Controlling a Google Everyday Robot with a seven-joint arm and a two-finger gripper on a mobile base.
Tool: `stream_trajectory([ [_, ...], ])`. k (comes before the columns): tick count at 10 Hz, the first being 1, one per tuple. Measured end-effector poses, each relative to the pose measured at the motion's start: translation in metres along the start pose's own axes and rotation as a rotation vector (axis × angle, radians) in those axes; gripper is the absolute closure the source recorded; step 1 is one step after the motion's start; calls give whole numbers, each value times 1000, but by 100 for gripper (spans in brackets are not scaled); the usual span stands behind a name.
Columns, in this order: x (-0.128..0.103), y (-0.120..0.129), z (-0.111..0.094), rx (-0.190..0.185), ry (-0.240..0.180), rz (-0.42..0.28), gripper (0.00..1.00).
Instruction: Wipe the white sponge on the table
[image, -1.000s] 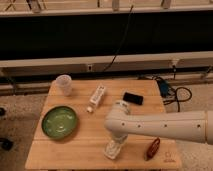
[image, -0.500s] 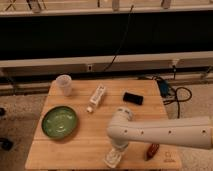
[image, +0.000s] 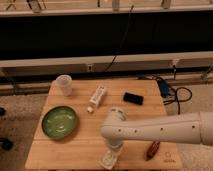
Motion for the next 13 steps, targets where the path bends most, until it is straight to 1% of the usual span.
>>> stream_trajectory([
  [1,-1,-7,-1,6,-1,-13,100],
  [3,0,-45,-5,32,7,-57,100],
  [5,12,-80,-7,41,16,-85,100],
  [7,23,-98,-5,46,21,-90,100],
  [11,24,-97,-5,45,23,-90,100],
  [13,46,-102,-8,58,42,-58,100],
])
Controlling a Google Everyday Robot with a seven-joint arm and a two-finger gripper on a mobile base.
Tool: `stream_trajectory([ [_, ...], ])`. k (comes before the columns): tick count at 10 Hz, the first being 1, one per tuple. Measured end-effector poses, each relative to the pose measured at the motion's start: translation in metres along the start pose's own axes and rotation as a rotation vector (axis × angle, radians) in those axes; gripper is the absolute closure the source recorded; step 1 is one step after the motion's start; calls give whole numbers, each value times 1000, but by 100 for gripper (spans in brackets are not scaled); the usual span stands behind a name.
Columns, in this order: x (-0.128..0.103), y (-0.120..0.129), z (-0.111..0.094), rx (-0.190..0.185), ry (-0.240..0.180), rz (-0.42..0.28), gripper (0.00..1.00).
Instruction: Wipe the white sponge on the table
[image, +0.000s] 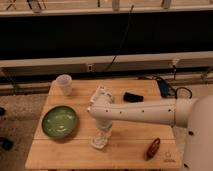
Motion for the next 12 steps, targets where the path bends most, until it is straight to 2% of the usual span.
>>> stream_trajectory([
  [2,34,-3,-4,4,29,36,100],
  [5,59,13,-8,-2,57,86,100],
  [9,70,43,-16,-11,83,137,100],
  [10,66,47,-16,-15,84,135,100],
  [11,62,52,-16,-18,81,136,98],
  [12,57,62,-15,-26,82,133,88],
])
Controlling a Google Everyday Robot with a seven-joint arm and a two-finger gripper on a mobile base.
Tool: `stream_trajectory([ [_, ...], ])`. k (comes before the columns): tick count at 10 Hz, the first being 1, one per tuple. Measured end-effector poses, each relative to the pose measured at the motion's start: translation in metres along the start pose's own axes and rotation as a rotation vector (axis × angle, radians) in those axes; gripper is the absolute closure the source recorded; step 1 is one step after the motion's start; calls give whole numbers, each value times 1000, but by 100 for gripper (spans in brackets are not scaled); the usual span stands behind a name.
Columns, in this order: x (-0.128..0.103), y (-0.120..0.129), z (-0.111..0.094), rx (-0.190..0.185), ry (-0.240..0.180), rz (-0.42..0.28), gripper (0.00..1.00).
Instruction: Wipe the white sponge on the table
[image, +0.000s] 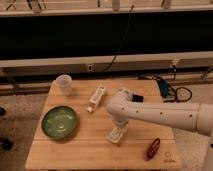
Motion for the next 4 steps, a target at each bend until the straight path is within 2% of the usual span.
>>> stream_trajectory([
  [1,-10,9,0,-1,-8,-10,76],
  [2,-16,14,1,6,-18,-11,69],
  [3,-18,21,0,6,-15,-5,66],
  [4,-17,22,0,10,-13,-3,69],
])
